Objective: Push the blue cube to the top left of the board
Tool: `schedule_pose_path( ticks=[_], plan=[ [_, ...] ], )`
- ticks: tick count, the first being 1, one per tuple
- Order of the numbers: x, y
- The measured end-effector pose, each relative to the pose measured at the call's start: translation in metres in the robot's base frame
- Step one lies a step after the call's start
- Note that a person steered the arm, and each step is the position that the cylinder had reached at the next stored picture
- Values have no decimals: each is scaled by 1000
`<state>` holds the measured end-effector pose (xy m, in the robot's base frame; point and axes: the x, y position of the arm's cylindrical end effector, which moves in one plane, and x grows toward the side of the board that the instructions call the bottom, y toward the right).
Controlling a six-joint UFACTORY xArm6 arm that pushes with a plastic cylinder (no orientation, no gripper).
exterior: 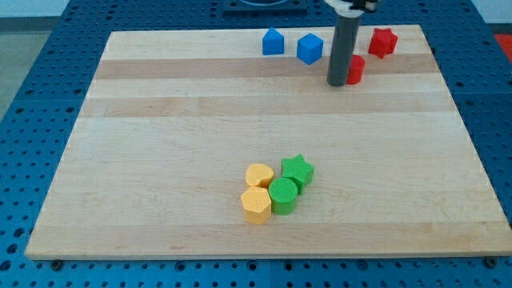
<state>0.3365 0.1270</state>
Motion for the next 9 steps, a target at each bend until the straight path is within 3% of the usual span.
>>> schedule_pose_path(
  ticks=[4,7,9],
  plan=[
    [-42,41],
    [-43,-3],
    [-79,-7]
  ],
)
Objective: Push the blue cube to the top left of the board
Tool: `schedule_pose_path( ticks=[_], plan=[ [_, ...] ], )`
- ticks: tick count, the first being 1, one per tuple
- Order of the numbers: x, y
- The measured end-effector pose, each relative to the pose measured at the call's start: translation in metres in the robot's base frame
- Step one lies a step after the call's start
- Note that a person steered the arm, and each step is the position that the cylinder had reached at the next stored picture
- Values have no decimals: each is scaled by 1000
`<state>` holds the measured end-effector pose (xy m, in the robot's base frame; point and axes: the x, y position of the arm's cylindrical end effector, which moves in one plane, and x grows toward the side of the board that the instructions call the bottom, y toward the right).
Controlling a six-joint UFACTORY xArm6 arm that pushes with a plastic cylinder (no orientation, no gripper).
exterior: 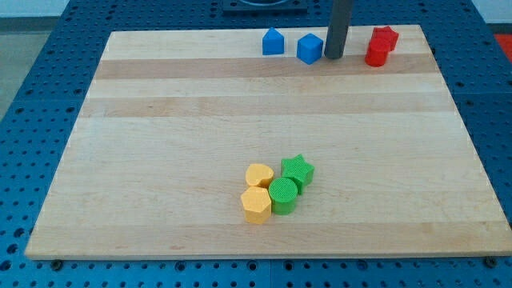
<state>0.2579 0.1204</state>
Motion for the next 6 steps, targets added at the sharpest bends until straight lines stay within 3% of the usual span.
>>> schedule_pose_path(
  ticks=[1,4,6],
  plan=[
    [-11,-11],
    [55,-117],
    [45,-158]
  ],
)
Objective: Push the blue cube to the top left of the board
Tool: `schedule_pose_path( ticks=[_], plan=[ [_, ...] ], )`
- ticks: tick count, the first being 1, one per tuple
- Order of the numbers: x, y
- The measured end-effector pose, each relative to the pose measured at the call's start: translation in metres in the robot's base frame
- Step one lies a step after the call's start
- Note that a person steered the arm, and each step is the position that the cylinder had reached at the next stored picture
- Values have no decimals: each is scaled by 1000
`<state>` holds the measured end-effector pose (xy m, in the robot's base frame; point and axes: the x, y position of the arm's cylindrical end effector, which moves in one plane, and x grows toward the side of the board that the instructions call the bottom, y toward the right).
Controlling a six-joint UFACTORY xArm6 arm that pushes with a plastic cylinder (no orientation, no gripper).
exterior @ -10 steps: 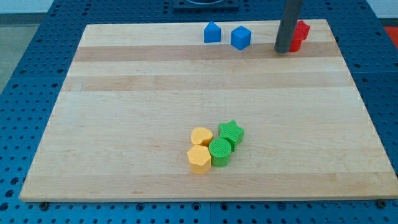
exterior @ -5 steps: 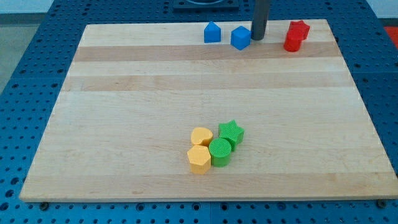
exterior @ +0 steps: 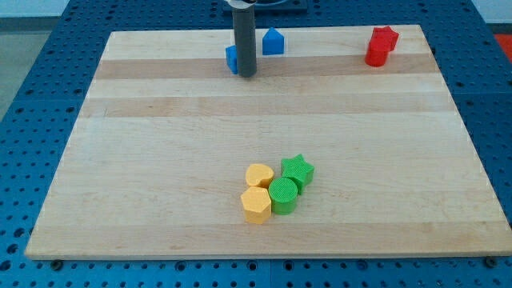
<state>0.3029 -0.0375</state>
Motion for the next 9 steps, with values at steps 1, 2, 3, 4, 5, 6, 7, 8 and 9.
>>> schedule_pose_path(
  ticks=[1,2,3,4,5,6,7,8,9],
  plan=[
    [-16,0],
    [-34,0],
    [-47,-1],
    [-60,-13],
    [-70,-30],
    [-72,-54],
    [-78,-74],
    [-91,-74],
    [-105,-76]
  ],
)
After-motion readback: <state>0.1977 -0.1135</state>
